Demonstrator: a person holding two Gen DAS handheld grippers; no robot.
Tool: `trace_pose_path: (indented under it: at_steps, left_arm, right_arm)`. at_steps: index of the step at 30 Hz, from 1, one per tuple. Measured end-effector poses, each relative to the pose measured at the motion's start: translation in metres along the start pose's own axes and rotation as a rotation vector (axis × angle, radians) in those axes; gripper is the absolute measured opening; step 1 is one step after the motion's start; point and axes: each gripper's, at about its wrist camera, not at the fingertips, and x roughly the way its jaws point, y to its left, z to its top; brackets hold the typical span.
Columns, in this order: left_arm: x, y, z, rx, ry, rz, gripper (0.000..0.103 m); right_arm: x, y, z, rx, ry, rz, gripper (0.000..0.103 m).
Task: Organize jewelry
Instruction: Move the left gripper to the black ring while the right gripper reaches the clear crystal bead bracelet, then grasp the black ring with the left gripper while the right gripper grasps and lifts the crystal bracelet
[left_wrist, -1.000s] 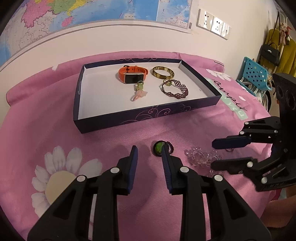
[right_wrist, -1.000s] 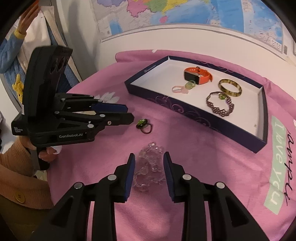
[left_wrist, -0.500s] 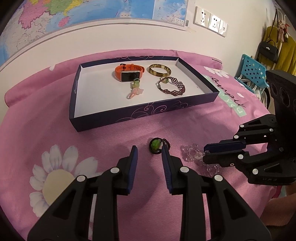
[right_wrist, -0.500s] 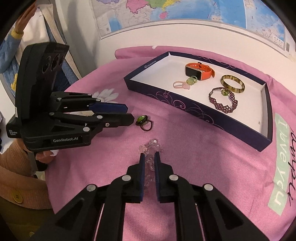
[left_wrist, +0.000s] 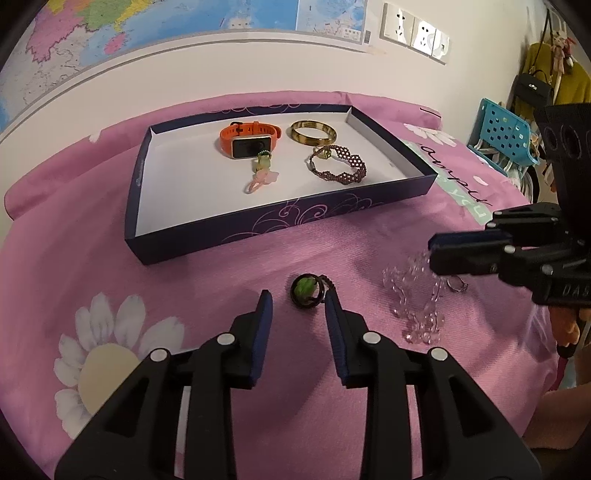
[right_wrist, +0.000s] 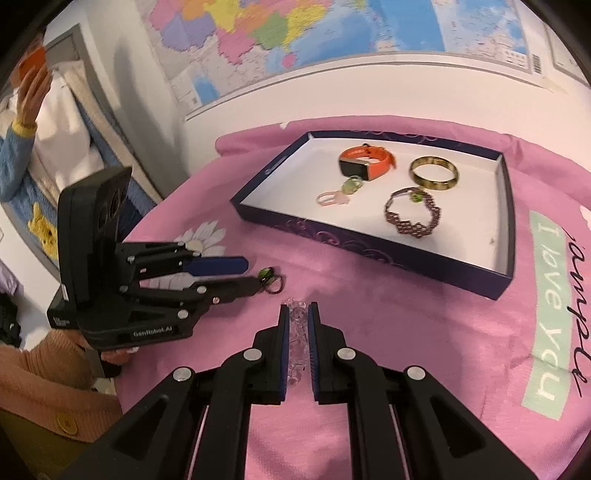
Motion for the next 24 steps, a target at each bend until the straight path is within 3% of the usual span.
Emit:
trace_pose_path:
  at_steps: [8,12,24]
  left_arm:
    - [0.013,-0.004,0.006,-0.002,0.031,-0.006,0.029]
    - [0.015,-0.005,0.007,-0.007,0.034,-0.017,0.021]
    - [0.009,-0.005,0.005,-0.013,0.02,-0.014,0.021]
  right_arm:
    - [-0.008,-0.01,0.004,0.053,-0.03,0.027,0.008]
    - [-0.015,-0.013,0.007,0.069,-0.05,0.033,0.008]
    - [-0.021,-0.019,0.01,0.085,-0.072,0.026,0.008]
